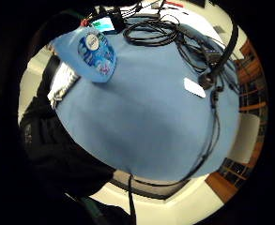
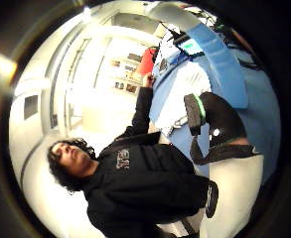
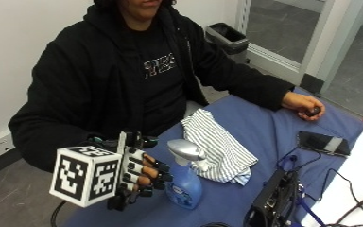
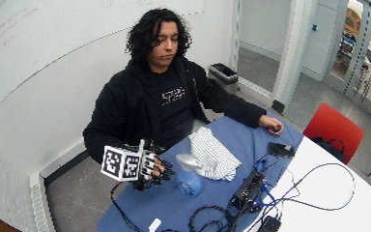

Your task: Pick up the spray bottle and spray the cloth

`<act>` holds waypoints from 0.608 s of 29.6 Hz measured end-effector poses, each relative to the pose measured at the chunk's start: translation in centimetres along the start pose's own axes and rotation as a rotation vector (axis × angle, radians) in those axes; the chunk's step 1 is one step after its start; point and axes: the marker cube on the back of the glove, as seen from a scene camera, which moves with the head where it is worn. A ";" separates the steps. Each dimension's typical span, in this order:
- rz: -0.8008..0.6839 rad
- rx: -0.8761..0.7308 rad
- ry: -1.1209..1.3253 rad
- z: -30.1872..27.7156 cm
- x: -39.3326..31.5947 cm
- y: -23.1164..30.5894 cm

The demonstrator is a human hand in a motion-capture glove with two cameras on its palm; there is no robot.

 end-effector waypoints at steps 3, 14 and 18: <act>0.008 0.004 -0.144 0.2 0.5 -1.8; 0.051 0.038 -0.433 1.8 1.0 -6.0; 0.071 0.052 -0.534 2.6 0.6 -7.1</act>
